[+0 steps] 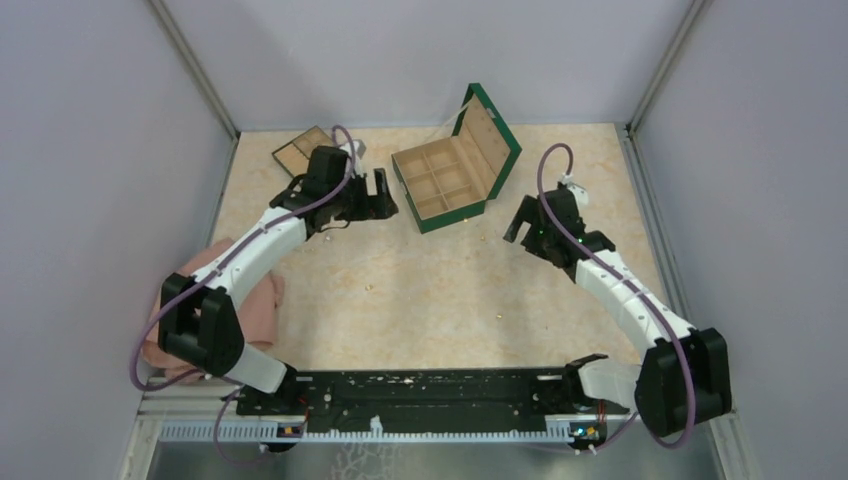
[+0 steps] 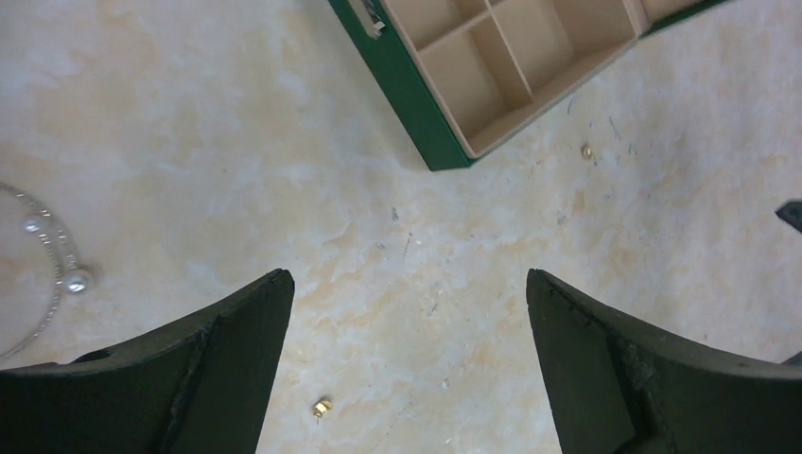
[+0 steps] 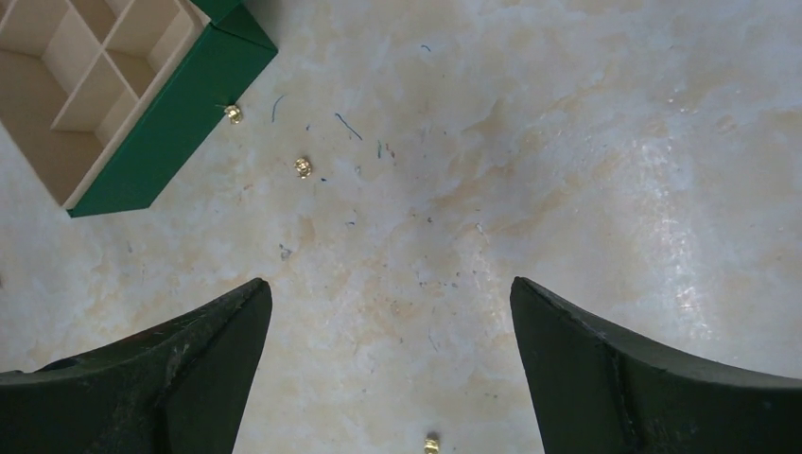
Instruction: Organize the mixed jewelry
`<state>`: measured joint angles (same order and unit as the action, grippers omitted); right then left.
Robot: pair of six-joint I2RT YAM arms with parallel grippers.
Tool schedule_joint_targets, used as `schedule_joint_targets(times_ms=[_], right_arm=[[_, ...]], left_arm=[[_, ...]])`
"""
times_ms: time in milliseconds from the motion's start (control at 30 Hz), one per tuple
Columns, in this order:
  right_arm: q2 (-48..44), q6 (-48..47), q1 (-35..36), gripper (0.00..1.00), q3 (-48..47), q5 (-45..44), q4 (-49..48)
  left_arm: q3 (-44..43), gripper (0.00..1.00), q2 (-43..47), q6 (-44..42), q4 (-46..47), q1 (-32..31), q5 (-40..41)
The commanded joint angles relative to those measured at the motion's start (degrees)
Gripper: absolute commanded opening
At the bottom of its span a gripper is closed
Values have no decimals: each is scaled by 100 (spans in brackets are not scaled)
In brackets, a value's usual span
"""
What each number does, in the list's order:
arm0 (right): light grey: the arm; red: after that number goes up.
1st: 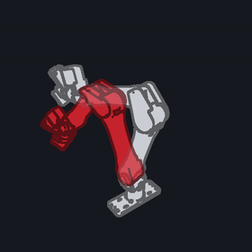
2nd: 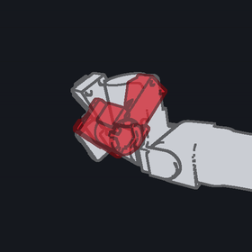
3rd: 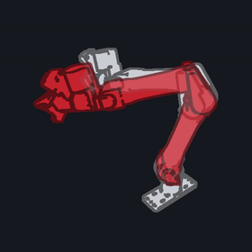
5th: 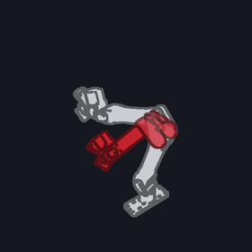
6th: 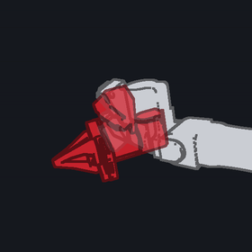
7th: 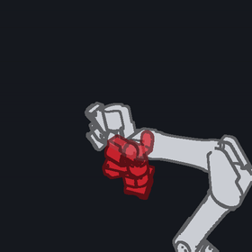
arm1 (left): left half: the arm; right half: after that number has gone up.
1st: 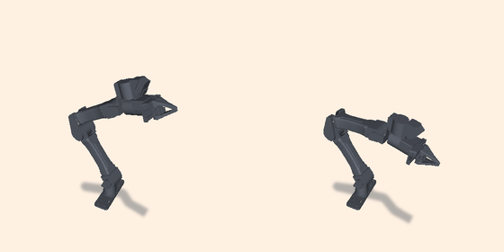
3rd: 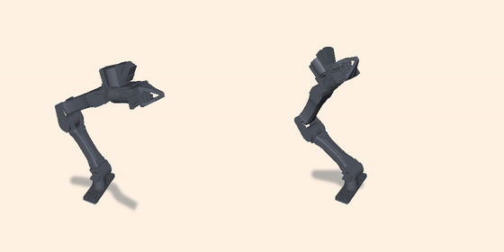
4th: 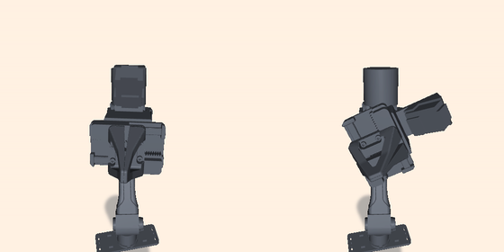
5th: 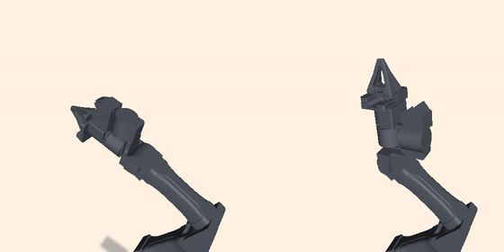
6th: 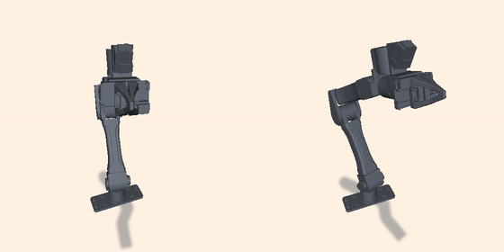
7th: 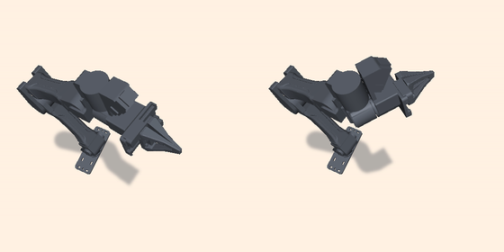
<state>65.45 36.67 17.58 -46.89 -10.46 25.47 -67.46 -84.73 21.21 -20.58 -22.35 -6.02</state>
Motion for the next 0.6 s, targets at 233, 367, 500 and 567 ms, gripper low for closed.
schedule_joint_targets(times_ms=[233,367,500,567], right_arm=[[1804,1434,790,90,-1180,1294,-431],[2585,2174,1327,89,-2008,541,-227],[3380,3002,1379,87,-2821,6,315],[3732,3221,1390,86,-3275,-178,543]], left_arm=[[23,99,-175,-332,-263,-584,-363],[-138,99,-49,-374,-442,-563,97],[-62,99,201,-470,-491,-452,272],[-1,99,293,-507,-500,-422,292]])
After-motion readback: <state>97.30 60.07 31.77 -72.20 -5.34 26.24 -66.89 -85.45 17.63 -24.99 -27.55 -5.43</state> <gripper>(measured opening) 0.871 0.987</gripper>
